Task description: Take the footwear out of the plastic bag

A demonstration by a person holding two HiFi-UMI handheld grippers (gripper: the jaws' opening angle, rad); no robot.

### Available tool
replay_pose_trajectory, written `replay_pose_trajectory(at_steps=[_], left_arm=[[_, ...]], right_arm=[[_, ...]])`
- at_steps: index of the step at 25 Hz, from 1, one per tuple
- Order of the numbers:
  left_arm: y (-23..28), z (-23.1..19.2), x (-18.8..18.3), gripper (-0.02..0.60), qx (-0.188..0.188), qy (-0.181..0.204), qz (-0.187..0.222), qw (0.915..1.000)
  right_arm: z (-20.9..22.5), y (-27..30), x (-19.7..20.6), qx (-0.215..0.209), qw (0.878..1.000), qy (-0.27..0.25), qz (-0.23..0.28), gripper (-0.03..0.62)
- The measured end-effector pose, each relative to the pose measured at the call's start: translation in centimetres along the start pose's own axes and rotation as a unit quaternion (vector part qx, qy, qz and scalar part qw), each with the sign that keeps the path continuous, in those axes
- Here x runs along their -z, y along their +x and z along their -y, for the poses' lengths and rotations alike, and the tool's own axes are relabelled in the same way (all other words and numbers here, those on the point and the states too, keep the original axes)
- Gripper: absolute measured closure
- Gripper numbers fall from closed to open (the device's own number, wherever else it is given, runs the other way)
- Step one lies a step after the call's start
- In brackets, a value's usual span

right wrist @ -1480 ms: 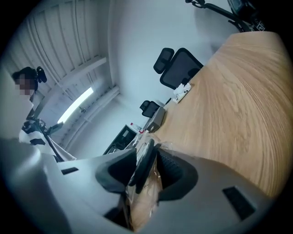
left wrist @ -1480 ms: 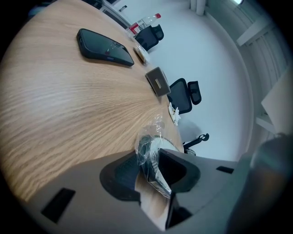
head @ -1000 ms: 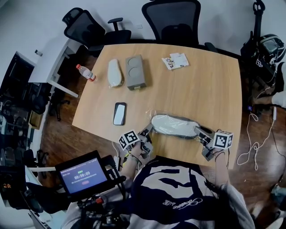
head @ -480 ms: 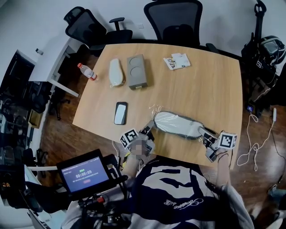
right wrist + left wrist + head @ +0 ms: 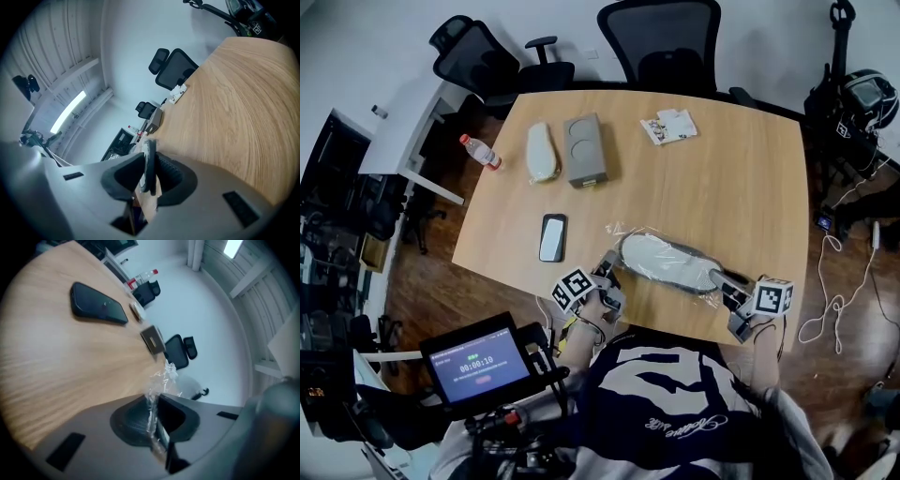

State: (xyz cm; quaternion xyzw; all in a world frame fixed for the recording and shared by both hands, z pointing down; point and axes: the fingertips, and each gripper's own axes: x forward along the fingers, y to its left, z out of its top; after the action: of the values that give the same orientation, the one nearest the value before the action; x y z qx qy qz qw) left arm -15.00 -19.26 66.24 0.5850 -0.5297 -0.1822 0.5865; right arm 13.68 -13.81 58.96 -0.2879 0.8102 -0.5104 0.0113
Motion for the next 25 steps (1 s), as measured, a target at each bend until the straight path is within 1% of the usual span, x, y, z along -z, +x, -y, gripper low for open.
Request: replay_pose_trajectory(at_steps=[1, 2, 3, 4, 6, 7, 8, 10, 12, 14, 15, 17, 18, 19, 21, 22, 23, 25], left_arm=[[-0.5, -1.0, -1.4, 0.565, -0.019, -0.026, 0.033, 0.9989], [-0.9, -1.9, -2.7, 0.566, -0.027, -0.057, 0.057, 0.9964], [-1.0, -2.2, -3.5, 0.567, -0.021, -0.073, 0.058, 0.9954], [-0.8, -2.1, -3.9, 0.567, -0.013, -0.064, 0.041, 0.997], [-0.4, -1.6, -3.9, 0.568, -0.019, -0.002, 0.003, 0.9998], [-0.2, -1.5, -3.8, 0.568, -0.027, 0.021, -0.005, 0.9994], [-0.1, -1.4, -3.9, 0.568, -0.033, 0.03, -0.007, 0.999], [0.1, -1.5, -4.0, 0.567, -0.04, 0.025, -0.002, 0.9989], [0.0, -1.7, -3.8, 0.568, -0.052, 0.029, -0.001, 0.9982], [0.0, -1.9, -3.6, 0.568, -0.067, 0.05, -0.007, 0.9965], [0.0, -1.9, -3.5, 0.568, -0.076, 0.067, -0.01, 0.9948], [0.0, -1.9, -3.4, 0.568, -0.101, 0.12, -0.022, 0.9875], [0.0, -1.8, -3.3, 0.568, -0.114, 0.155, -0.03, 0.9808], [0.0, -1.5, -3.1, 0.568, -0.128, 0.194, -0.037, 0.9719], [0.1, -0.9, -2.6, 0.568, -0.151, 0.267, -0.05, 0.9506], [0.2, -0.7, -2.3, 0.568, -0.159, 0.292, -0.054, 0.9417], [0.4, -0.5, -2.2, 0.568, -0.165, 0.307, -0.056, 0.9358], [0.5, -0.5, -2.0, 0.568, -0.176, 0.317, -0.056, 0.9303]], right_arm=[[0.3, -0.4, 0.0, 0.007, 1.0, 0.0, 0.0, 0.517], [0.8, -1.0, 0.1, 0.014, 1.0, 0.004, 0.001, 0.519], [1.4, -1.7, 0.2, 0.018, 1.0, 0.007, 0.001, 0.519], [2.2, -2.3, 0.3, 0.023, 1.0, 0.008, 0.0, 0.519], [3.3, -3.4, 0.3, 0.033, 0.999, 0.005, -0.001, 0.519], [3.3, -3.7, 0.1, 0.034, 0.999, 0.007, 0.004, 0.519], [2.9, -3.9, 0.0, 0.033, 0.999, 0.015, 0.012, 0.519], [2.1, -4.2, -0.3, 0.032, 0.999, 0.033, 0.028, 0.519], [2.2, -5.0, -0.5, 0.045, 0.998, 0.034, 0.037, 0.519], [2.0, -5.8, -0.9, 0.052, 0.997, 0.031, 0.045, 0.519], [2.0, -6.2, -1.1, 0.057, 0.997, 0.025, 0.048, 0.519], [2.0, -6.9, -1.4, 0.076, 0.996, 0.002, 0.049, 0.519], [1.8, -7.2, -1.6, 0.085, 0.995, -0.008, 0.049, 0.519], [1.5, -7.4, -1.9, 0.092, 0.994, -0.015, 0.052, 0.519], [0.7, -7.7, -2.5, 0.098, 0.993, -0.022, 0.06, 0.519], [0.5, -7.8, -2.7, 0.101, 0.992, -0.025, 0.064, 0.519], [0.3, -8.0, -2.9, 0.104, 0.992, -0.028, 0.069, 0.519], [0.1, -8.5, -3.3, 0.11, 0.99, -0.03, 0.078, 0.519]])
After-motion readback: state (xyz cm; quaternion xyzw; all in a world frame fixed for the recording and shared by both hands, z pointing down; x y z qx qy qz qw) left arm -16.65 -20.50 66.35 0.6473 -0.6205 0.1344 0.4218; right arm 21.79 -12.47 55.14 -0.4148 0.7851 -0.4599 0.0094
